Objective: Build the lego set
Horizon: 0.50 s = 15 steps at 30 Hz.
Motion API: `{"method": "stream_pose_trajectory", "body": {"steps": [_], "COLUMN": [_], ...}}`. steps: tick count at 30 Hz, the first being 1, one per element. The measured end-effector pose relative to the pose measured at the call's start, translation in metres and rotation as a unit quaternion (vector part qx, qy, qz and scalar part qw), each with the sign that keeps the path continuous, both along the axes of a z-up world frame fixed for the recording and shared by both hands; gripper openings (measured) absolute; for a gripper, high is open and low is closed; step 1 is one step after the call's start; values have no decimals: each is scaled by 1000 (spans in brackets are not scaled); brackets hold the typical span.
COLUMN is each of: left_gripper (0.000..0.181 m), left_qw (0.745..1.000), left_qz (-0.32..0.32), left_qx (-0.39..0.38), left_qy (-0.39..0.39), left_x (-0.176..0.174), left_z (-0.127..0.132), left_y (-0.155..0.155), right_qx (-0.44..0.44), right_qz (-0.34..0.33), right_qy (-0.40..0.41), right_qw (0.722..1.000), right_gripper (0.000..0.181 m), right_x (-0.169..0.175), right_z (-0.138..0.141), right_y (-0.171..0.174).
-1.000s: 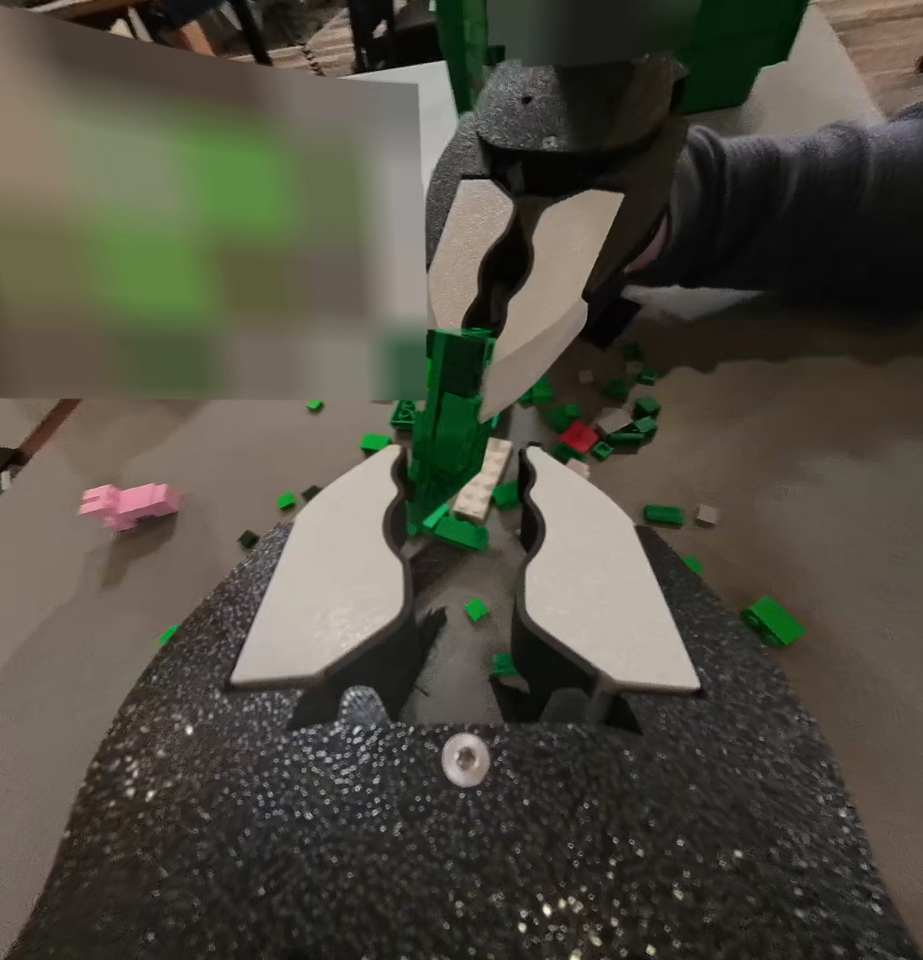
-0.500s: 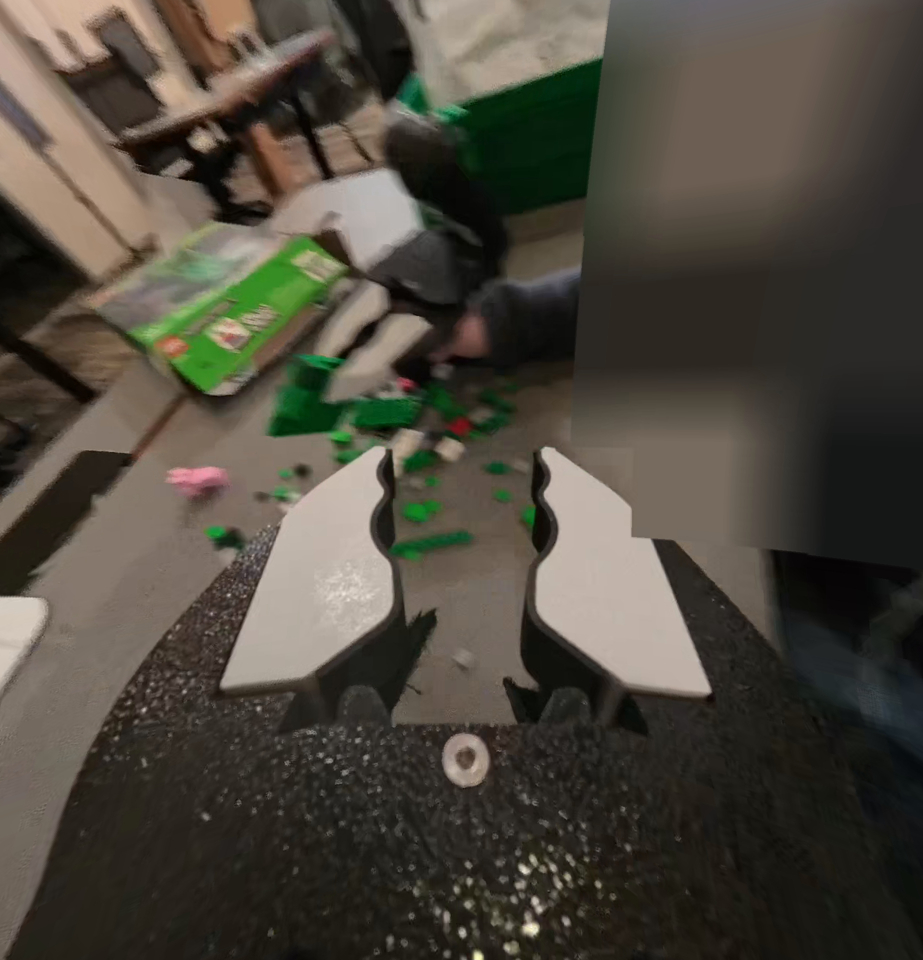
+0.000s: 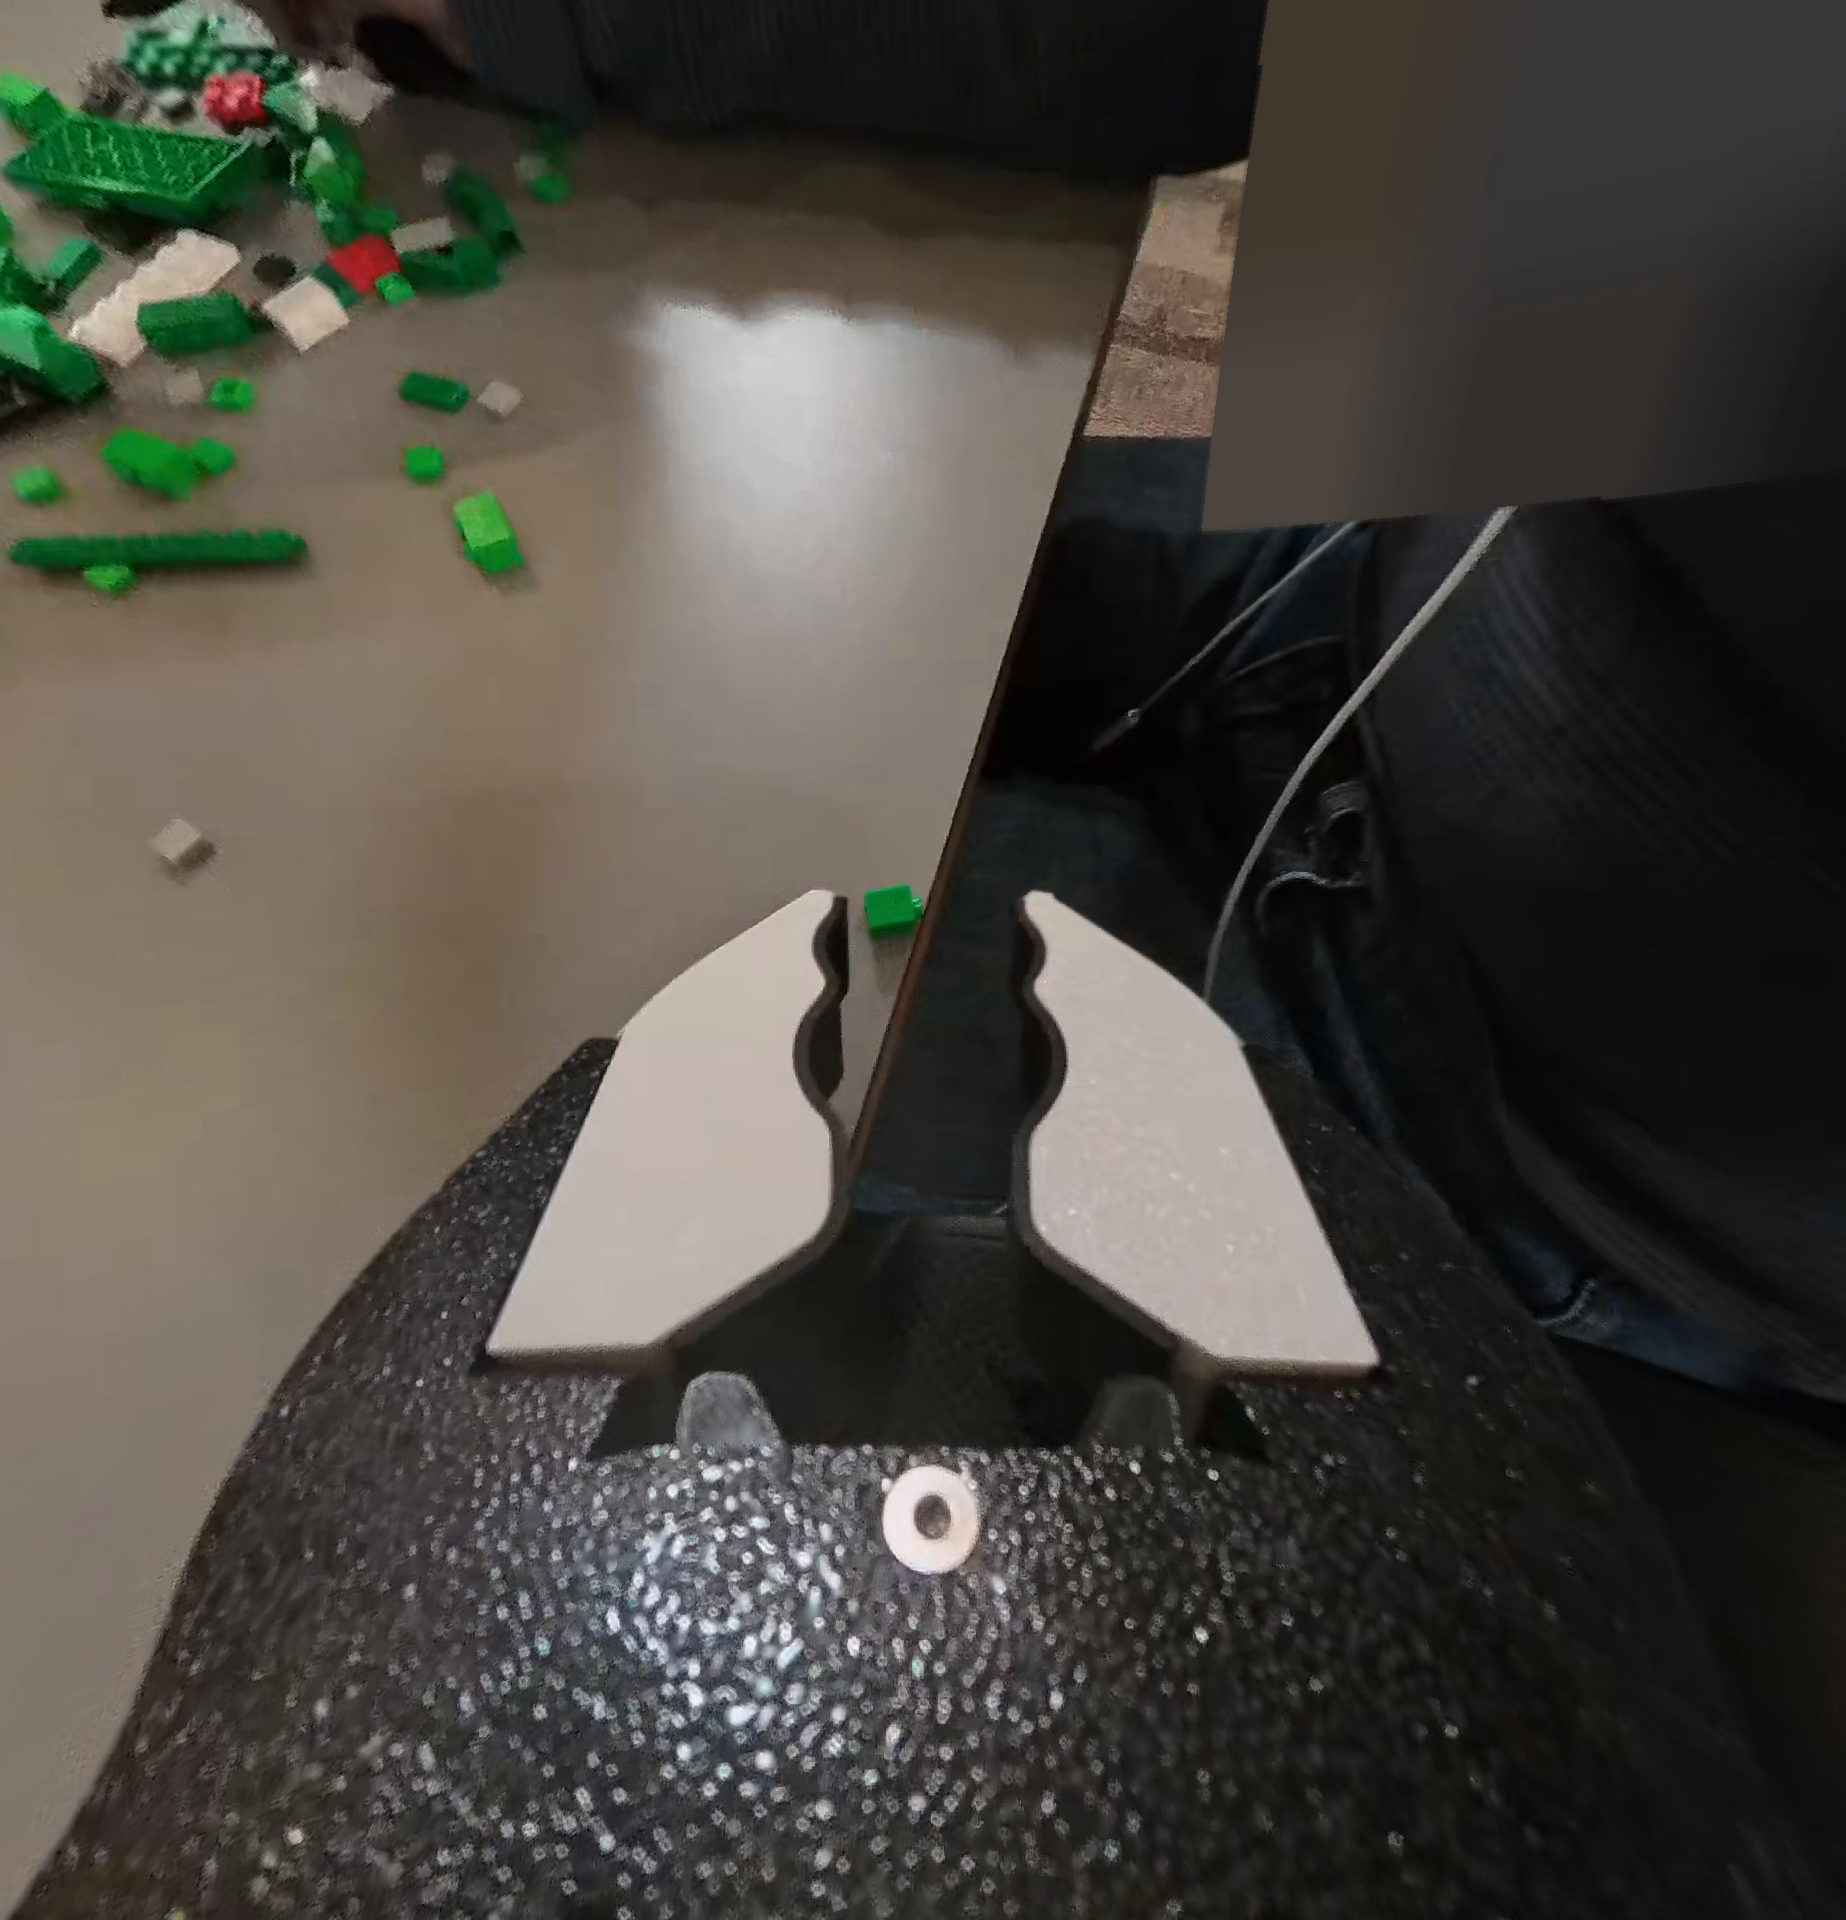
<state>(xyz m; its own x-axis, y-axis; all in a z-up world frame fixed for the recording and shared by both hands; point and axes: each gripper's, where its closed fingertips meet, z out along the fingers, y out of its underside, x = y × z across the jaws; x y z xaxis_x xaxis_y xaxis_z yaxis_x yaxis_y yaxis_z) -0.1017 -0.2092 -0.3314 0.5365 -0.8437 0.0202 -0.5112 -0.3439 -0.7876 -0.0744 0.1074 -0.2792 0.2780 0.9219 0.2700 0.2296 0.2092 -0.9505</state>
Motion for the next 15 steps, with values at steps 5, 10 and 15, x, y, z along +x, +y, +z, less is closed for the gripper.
{"method": "stream_pose_trajectory", "body": {"steps": [5, 10, 15], "left_gripper": [31, 25, 17], "left_qw": [999, 999, 998], "left_qz": [26, 25, 20], "left_qx": [-14, -18, -28], "left_qy": [-23, -44, -47], "left_x": [0, 4, 5], "left_z": [-11, -14, -14], "left_y": [4, 10, 14], "right_qx": [0, -3, -6], "right_qz": [1, 2, 3], "right_qy": [-3, -7, -8], "right_qw": [1000, 1000, 1000], "right_gripper": [6, 6, 6], "right_x": [-1, -1, -1], "right_z": [-1, -2, -2], "right_y": [0, 0, 0]}}
